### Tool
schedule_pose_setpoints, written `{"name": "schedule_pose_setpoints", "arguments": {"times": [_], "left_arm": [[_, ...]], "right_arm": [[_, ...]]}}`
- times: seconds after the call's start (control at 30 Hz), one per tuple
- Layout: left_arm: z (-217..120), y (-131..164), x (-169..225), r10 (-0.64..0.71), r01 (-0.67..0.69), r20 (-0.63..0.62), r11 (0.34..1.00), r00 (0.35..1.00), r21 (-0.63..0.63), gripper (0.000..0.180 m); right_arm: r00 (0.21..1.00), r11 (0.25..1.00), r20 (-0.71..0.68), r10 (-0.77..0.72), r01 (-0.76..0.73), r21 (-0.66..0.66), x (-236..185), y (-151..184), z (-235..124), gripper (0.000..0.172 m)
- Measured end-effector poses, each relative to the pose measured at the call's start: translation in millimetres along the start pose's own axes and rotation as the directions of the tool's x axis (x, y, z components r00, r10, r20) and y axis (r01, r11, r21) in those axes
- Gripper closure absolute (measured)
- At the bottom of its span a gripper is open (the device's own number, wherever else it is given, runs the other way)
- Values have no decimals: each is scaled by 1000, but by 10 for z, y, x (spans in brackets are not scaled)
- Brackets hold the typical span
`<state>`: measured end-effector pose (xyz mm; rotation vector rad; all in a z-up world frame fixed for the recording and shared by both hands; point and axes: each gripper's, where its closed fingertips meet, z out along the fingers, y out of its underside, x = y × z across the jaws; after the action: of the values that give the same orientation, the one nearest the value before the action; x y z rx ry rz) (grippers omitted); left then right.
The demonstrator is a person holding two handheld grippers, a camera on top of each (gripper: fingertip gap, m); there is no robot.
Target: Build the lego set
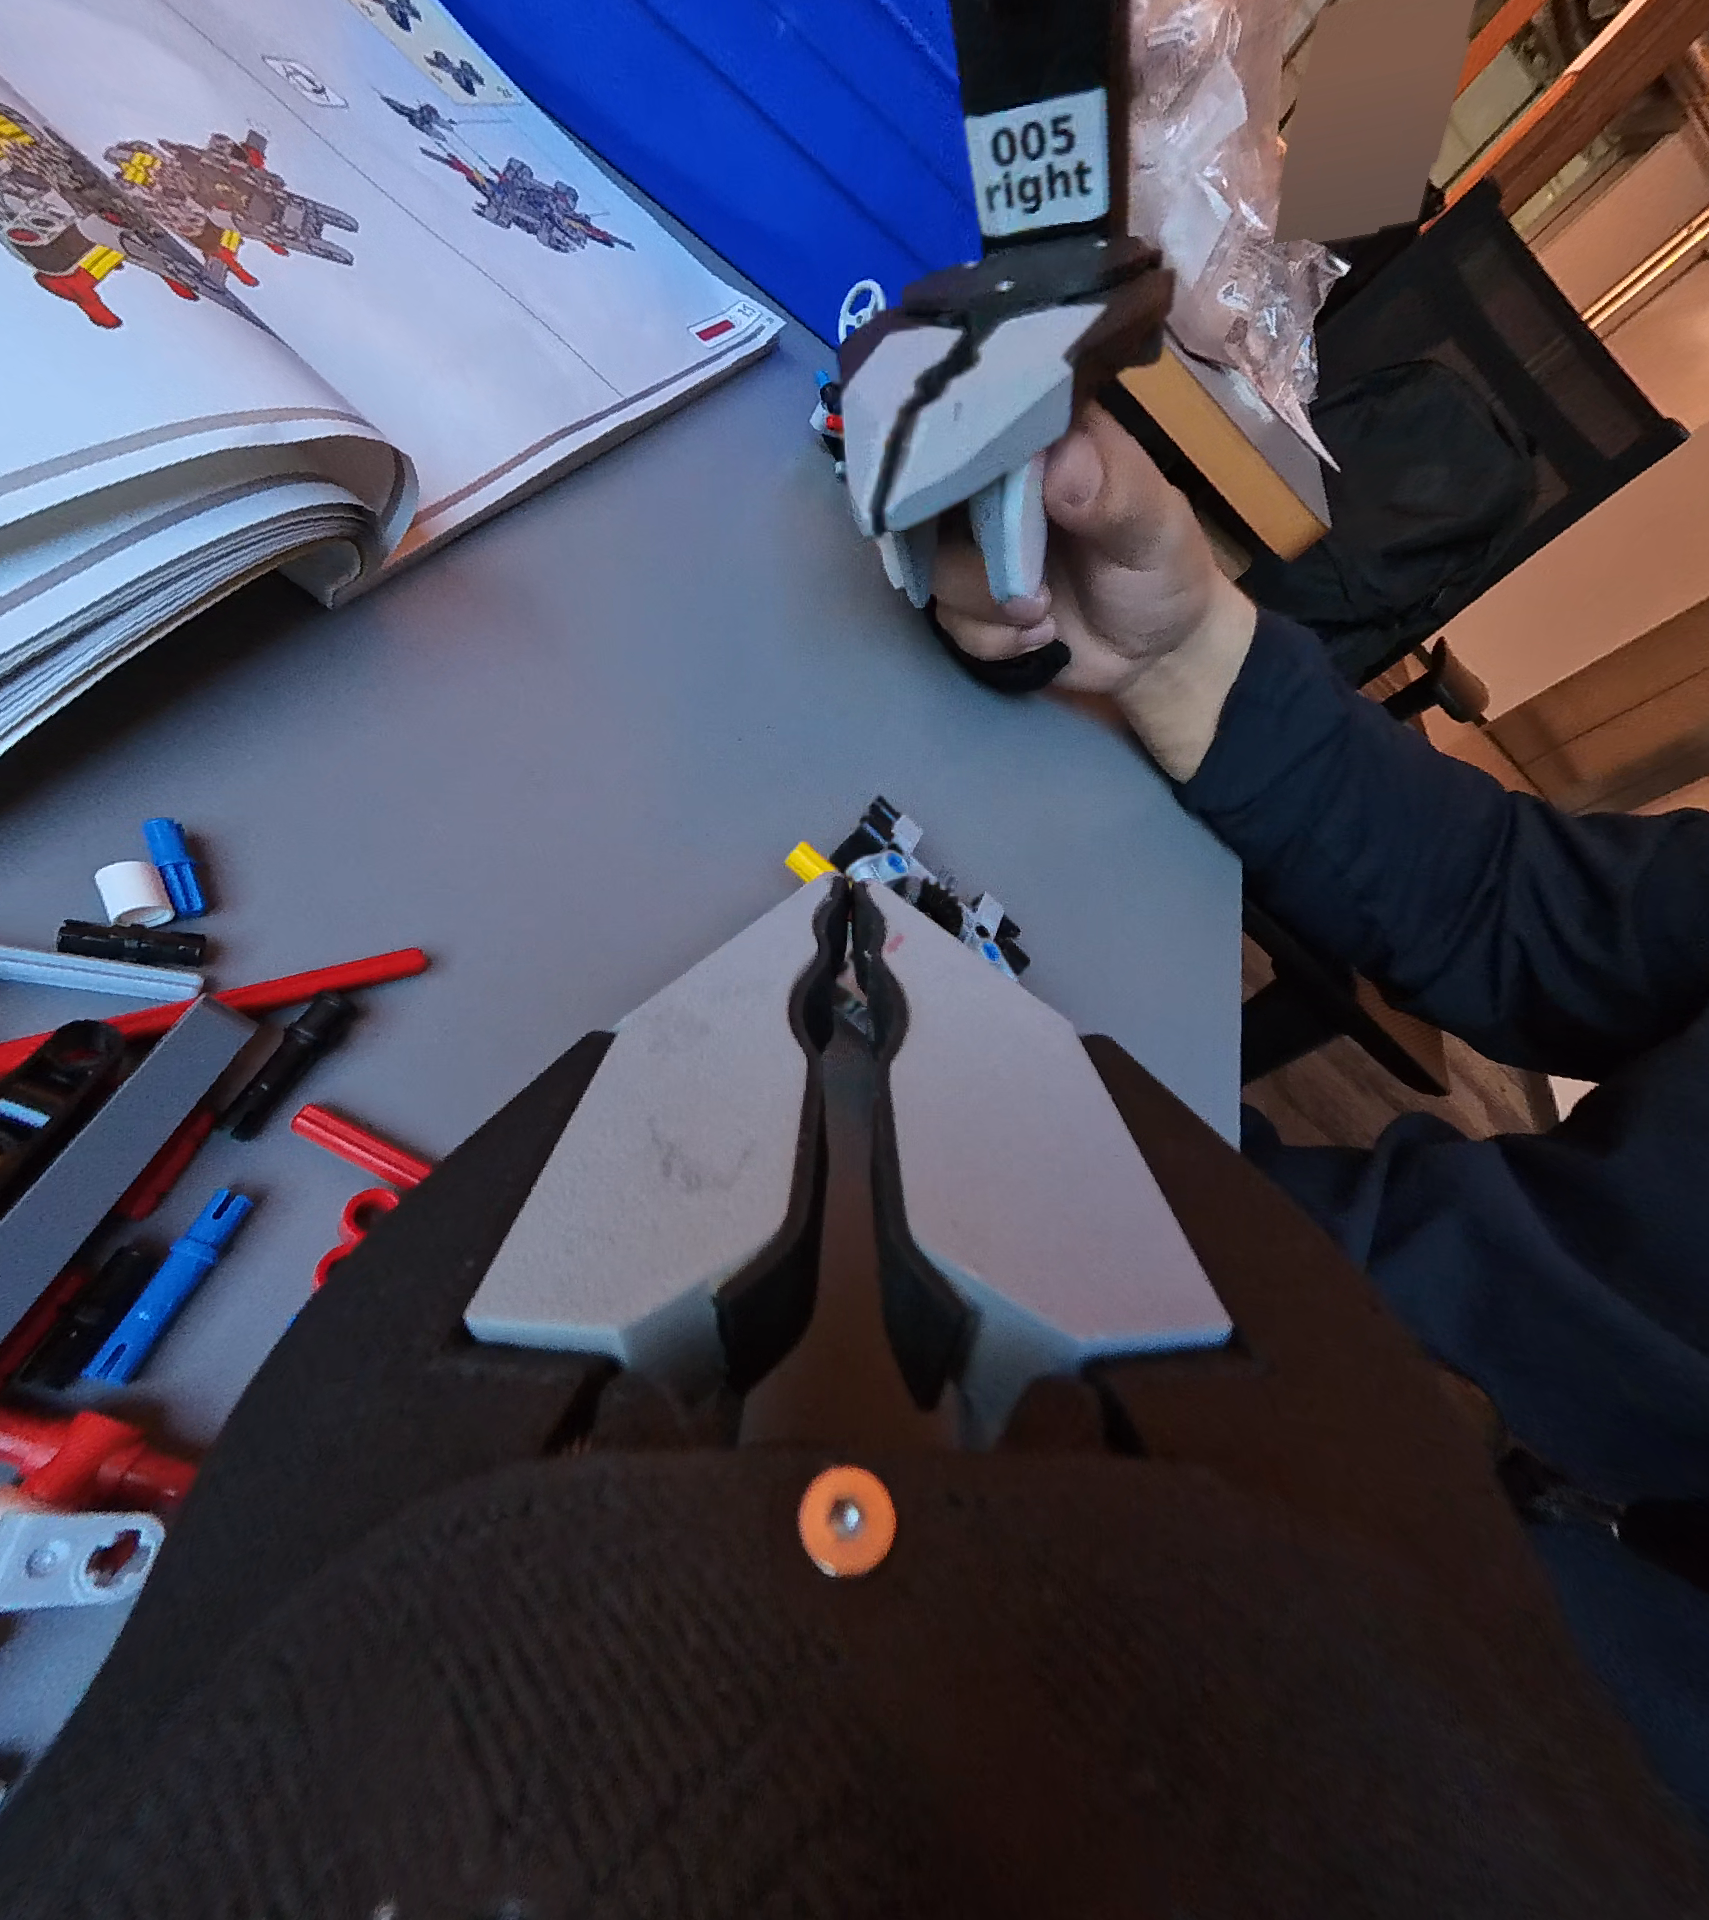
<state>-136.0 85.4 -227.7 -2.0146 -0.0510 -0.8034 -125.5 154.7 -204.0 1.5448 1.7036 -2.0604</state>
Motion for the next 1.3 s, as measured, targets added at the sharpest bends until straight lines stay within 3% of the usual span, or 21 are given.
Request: {"name": "schedule_pose_setpoints", "arguments": {"times": [0.17,0.23,0.43,0.53,0.6,0.73,0.8,0.83,0.93,1.0,1.03,1.1,1.2,1.3], "left_arm": [[-1,75,73,25,-26,-30,999,999,-45,179],[-4,210,134,70,-73,-30,987,997,-142,159],[32,548,197,327,-310,-16,877,945,-367,147],[82,631,209,331,-316,-30,862,943,-396,150],[113,628,189,369,-351,-29,853,929,-385,173],[124,480,103,519,-465,67,810,852,-356,174],[97,375,136,668,-609,95,720,738,-333,175],[73,334,123,760,-689,124,635,638,-349,174],[-2,239,39,962,-846,192,262,192,-464,174],[-2,228,54,981,-867,172,7,-91,-498,174],[-3,210,53,967,-852,172,-75,-190,-519,174],[-28,123,46,940,-824,204,-120,-274,-554,175],[-76,31,77,925,-827,243,-116,-292,-550,175],[-104,22,64,914,-816,244,-140,-325,-561,175]], "right_arm": [[990,987,-23,-141,139,-76,-83,98,101,158],[983,978,-22,-181,178,-108,-113,149,130,153],[951,931,-33,-308,294,-216,-180,341,174,149],[933,901,-61,-354,322,-290,-143,473,168,147],[927,889,-62,-369,333,-314,-148,528,159,147],[917,877,-70,-393,351,-327,-150,557,159,147],[912,877,-78,-403,360,-318,-150,538,156,148],[908,879,-80,-410,371,-299,-161,505,149,151],[883,878,-117,-455,424,-221,-195,333,94,146],[859,870,-155,-487,463,-167,-213,214,49,136],[850,867,-176,-496,474,-156,-197,182,34,131],[852,864,-165,-498,469,-185,-174,241,53,129],[850,835,-99,-517,475,-277,-201,441,152,139],[802,781,-101,-589,534,-323,-225,502,210,155]]}}
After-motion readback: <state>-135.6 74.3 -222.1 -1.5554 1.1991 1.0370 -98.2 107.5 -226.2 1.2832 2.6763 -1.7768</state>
